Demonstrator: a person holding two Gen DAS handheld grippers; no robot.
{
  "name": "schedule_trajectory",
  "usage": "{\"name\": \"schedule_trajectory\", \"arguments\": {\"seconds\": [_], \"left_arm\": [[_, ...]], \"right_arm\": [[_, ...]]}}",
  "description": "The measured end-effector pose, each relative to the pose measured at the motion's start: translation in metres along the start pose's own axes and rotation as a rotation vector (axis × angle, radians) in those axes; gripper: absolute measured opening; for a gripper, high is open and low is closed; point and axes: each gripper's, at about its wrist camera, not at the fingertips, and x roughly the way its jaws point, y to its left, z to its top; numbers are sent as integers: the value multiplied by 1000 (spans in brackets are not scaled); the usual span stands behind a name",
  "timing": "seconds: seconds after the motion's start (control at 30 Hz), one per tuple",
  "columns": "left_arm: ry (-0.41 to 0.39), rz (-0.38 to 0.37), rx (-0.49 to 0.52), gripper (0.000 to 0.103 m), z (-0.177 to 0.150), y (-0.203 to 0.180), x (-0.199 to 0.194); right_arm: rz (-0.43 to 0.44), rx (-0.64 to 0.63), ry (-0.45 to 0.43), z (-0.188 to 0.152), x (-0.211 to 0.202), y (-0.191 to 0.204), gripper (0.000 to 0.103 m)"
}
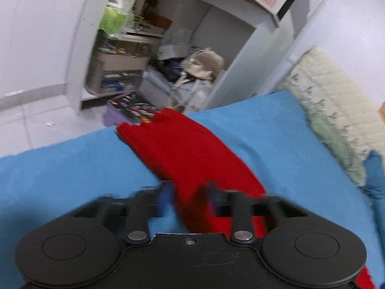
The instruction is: Fold small clothes
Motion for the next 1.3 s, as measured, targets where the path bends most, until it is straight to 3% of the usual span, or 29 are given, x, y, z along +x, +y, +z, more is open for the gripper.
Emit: {"name": "schedule_trajectory", "arguments": {"seconds": [0.13,0.27,0.43,0.57,0.7,0.83,0.97,1.07,1.13,1.17,1.23,1.27,1.3], "left_arm": [[-26,13,-3,4,3,-6,-6],[-115,-23,121,4,5,-43,-43],[-218,-197,309,4,-7,-136,-107],[-234,-365,458,4,-46,-227,-140],[-131,-471,593,4,-119,-308,-140],[82,-456,706,4,-213,-354,-93],[227,-382,775,4,-277,-351,-51],[188,-389,812,6,-288,-345,-55],[186,-386,838,15,-284,-346,-61],[186,-382,838,34,-278,-344,-64],[144,-384,824,61,-260,-335,-81],[102,-383,811,70,-248,-325,-91],[73,-369,801,73,-239,-316,-102]], "right_arm": [[-23,22,5,-6,0,-13,103],[-50,60,-21,-7,-14,-33,103],[-87,139,-69,-2,-49,-68,103],[-156,167,-116,0,-87,-101,103],[-233,209,-149,-4,-122,-139,103],[-313,235,-110,-22,-139,-176,103],[-343,268,-40,-49,-145,-203,103],[-339,285,-17,-64,-145,-215,103],[-333,292,-14,-68,-144,-220,103],[-330,294,-16,-70,-144,-220,103],[-317,292,-31,-69,-144,-218,103],[-304,282,-42,-66,-145,-216,103],[-295,267,-49,-61,-141,-212,103]]}}
